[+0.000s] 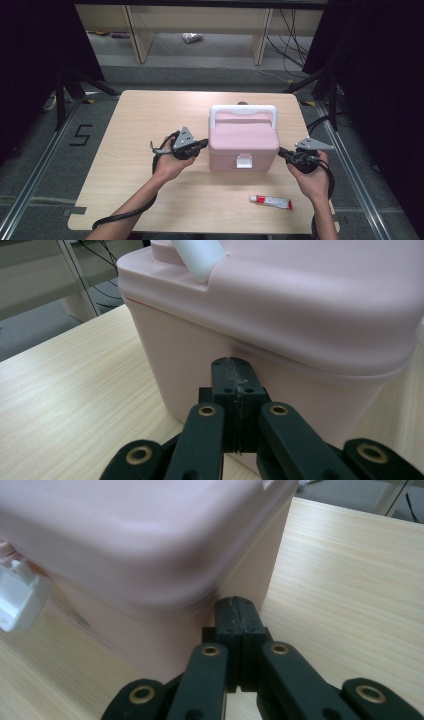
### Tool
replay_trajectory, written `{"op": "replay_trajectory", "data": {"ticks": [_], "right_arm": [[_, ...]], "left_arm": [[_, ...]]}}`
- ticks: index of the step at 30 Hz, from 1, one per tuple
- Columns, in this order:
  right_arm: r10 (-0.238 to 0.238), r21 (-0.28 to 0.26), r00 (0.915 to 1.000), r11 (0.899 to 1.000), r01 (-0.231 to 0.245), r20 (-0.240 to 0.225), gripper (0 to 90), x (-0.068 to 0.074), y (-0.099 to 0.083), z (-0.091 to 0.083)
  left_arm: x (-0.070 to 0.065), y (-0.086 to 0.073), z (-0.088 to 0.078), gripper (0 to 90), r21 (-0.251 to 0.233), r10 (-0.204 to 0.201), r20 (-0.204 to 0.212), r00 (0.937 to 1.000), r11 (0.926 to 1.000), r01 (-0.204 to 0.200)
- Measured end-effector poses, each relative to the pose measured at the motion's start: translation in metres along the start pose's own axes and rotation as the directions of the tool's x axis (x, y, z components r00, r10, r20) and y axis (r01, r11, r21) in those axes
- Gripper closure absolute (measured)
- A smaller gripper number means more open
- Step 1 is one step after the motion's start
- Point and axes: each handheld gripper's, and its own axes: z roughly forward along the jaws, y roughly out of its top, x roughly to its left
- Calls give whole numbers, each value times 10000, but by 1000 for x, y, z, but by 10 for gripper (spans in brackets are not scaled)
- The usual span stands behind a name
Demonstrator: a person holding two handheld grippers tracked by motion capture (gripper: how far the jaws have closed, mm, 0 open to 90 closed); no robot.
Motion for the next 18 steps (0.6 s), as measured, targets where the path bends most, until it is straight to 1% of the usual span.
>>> {"op": "replay_trajectory", "data": {"ticks": [1,2,3,5,6,8,9,10,11,12,14,15,16,17,18], "right_arm": [[0,0,10000,10000,0,0,900,0,0,0],[469,109,9988,9988,-468,-156,900,2,-1,-1],[295,24,9996,9996,-295,-23,900,0,-2,-2],[377,19,9993,9993,-377,-35,900,1,-3,-2],[44,-50,9999,10000,-44,105,900,-1,-2,-3],[134,13,9999,9999,-134,46,900,0,-3,-3],[259,-31,9997,9997,-259,-16,900,1,-3,-2],[323,-43,9995,9995,-323,15,900,1,-3,-2],[323,-43,9995,9995,-323,15,900,1,-3,-2],[307,40,9995,9995,-307,96,900,3,-2,-3],[232,139,9996,9996,-235,173,900,3,-2,-4],[261,116,9994,9996,-264,245,900,3,-2,-4],[-22,96,9995,10000,19,304,900,-1,-2,-5],[250,26,9995,9997,-251,201,900,0,-4,-6],[254,139,9995,9996,-256,183,900,-2,-4,-7]], "left_arm": [[0,0,0,897,0,0,0,10000,10000,0],[0,1,1,897,-17,35,-2,10000,10000,-35],[-1,1,3,897,-15,-23,-44,10000,10000,23],[-1,1,4,897,3,-34,-59,10000,10000,34],[-1,2,4,897,25,-23,-74,10000,10000,24],[-1,1,5,897,-32,-37,-40,10000,10000,37],[-1,1,5,897,-40,-3,-14,10000,10000,3],[-1,1,5,896,-4,-147,-60,9999,9999,147],[-1,1,5,896,-4,-147,-60,9999,9999,147],[-3,3,6,896,114,45,-192,9998,9999,-43],[-3,4,7,896,136,99,-201,9997,9999,-97],[-3,4,9,896,87,40,-171,9998,10000,-39],[-3,4,10,897,99,84,-123,9999,9999,-83],[-4,5,11,896,63,47,-79,10000,10000,-46],[-4,5,11,896,63,23,-66,10000,10000,-22]]}}
